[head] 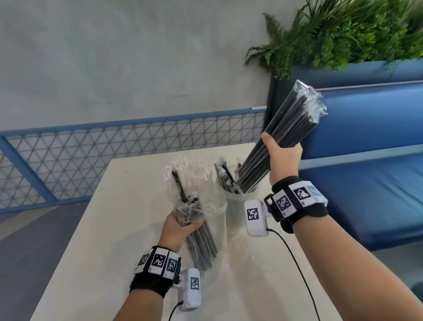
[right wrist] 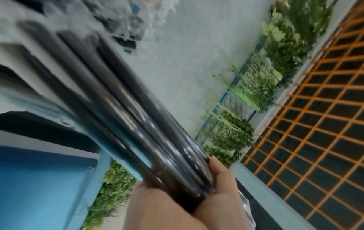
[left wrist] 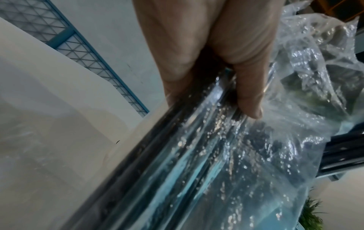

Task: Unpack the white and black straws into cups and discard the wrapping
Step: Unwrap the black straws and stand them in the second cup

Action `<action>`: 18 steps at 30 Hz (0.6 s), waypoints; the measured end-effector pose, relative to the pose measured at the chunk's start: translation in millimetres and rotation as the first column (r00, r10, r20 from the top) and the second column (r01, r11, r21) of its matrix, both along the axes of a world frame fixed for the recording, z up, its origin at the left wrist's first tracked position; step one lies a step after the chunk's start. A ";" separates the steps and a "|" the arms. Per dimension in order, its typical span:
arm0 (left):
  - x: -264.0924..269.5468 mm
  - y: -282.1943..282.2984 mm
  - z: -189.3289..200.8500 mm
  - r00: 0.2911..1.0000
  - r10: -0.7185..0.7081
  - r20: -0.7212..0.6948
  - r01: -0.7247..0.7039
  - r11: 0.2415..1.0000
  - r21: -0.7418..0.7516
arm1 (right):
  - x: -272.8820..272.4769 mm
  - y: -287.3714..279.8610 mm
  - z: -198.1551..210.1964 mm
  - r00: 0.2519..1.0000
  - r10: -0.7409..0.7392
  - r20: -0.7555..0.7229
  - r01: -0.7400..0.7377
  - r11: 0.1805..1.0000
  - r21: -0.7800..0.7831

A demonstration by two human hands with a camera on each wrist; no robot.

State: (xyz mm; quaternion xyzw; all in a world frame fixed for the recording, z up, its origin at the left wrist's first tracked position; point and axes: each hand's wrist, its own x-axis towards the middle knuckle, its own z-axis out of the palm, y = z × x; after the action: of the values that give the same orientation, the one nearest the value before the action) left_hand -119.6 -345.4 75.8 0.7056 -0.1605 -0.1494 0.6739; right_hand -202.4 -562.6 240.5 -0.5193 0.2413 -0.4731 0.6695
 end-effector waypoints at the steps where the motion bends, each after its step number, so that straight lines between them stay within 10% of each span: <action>1: -0.9 0.5 0.0 1.000 -0.001 0.001 0.001 1.000 0.001 | 4.2 2.0 -4.1 1.000 -0.027 -0.010 0.026 0.999 -0.027; 14: -2.3 -4.0 1.1 1.000 -0.020 0.013 0.020 1.000 0.002 | 34.5 6.3 -71.4 0.909 0.022 -0.416 -0.147 0.952 -0.269; 18: -0.7 -4.6 -0.9 0.999 -0.033 0.010 0.034 0.999 -0.020 | 37.3 8.3 -55.3 0.980 -0.067 -0.187 -0.022 0.900 -0.435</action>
State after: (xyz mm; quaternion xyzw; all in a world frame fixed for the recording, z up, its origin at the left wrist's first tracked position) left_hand -120.2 -350.0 74.9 0.6966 -0.1769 -0.1557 0.6776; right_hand -165.1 -554.4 185.2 -0.6972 0.2008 -0.4687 0.5039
